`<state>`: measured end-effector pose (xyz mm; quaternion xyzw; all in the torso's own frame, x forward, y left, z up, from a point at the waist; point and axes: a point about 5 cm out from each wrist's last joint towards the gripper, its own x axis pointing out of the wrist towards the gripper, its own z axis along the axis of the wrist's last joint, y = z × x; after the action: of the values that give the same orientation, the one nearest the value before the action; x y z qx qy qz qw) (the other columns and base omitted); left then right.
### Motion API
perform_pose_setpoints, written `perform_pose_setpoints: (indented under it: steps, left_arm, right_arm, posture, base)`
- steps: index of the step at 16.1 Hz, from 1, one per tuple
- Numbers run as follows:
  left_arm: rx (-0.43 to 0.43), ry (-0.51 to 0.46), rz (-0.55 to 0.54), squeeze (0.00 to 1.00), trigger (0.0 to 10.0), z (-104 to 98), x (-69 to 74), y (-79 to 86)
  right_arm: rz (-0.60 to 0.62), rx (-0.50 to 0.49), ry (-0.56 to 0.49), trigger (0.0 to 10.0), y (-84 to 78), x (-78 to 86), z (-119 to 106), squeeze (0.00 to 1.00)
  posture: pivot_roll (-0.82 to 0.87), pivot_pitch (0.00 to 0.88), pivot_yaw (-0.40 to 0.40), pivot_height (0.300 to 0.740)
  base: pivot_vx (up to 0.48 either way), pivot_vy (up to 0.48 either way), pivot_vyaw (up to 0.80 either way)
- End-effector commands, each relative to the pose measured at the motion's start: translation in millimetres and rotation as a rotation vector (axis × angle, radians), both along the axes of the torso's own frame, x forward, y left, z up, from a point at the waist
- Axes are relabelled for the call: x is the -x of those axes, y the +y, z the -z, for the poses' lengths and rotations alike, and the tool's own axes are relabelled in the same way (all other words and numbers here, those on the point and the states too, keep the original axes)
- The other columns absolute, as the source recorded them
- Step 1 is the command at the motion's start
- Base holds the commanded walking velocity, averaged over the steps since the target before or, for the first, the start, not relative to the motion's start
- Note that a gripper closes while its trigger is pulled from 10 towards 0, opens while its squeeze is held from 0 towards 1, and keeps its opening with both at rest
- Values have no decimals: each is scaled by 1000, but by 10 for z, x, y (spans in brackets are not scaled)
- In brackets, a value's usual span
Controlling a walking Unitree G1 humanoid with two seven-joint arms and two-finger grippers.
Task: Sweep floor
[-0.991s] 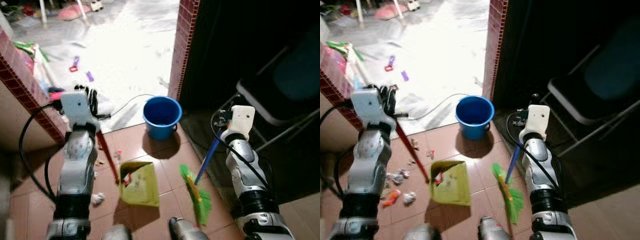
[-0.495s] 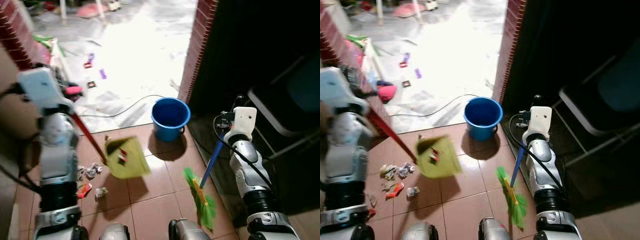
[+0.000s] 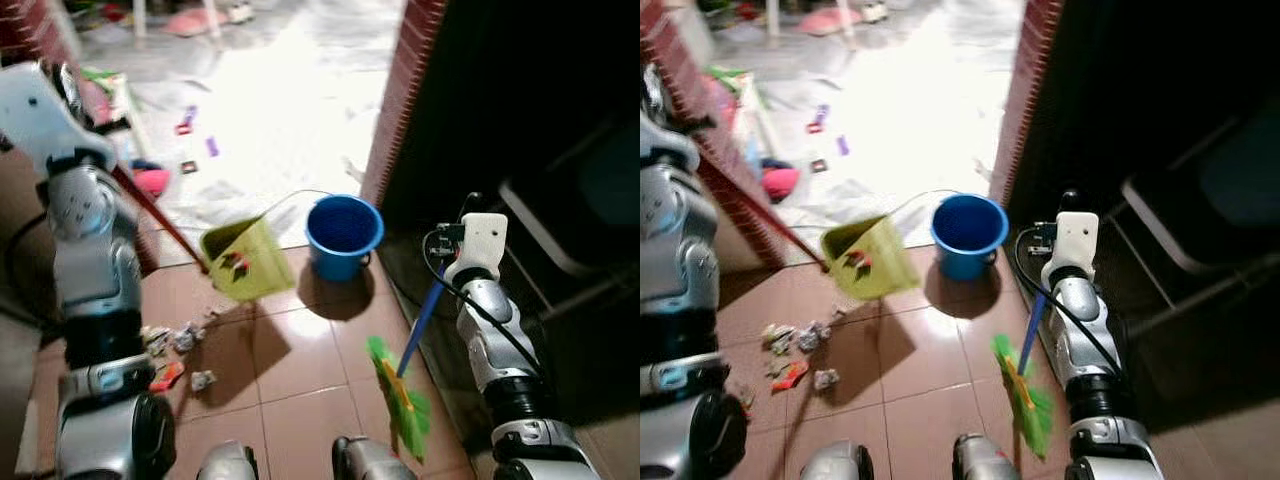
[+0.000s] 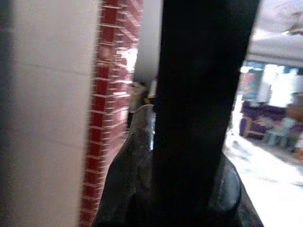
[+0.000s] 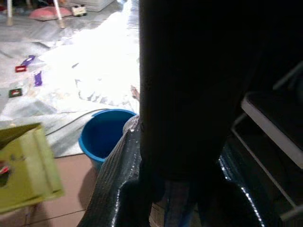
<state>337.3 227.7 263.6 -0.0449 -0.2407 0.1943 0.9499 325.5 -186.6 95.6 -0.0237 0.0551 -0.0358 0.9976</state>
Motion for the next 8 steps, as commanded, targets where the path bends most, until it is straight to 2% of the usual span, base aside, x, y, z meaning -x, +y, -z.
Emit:
perform_pose_setpoints:
  steps: [1, 5, 8]
  left_arm:
    - [-3, -109, 25, 0, 10000, -224, 10, -65]
    - [1, -148, 19, 0, 10000, -341, -22, -47]
    - [1, -168, 14, 0, 10000, -380, -23, -14]
  right_arm:
    - [3, 2, 36, 10000, -18, 43, 66, 0]
    - [-23, -5, 57, 10000, 10, 38, 93, 0]
    - [-40, 2, 55, 10000, 30, 37, 91, 0]
  posture:
    - [-80, 26, -6, 740]
    - [-82, 27, -4, 740]
    - [-82, 27, -4, 740]
  base:
    - [307, 0, 0]
    - [389, 0, 0]
    - [469, 0, -800]
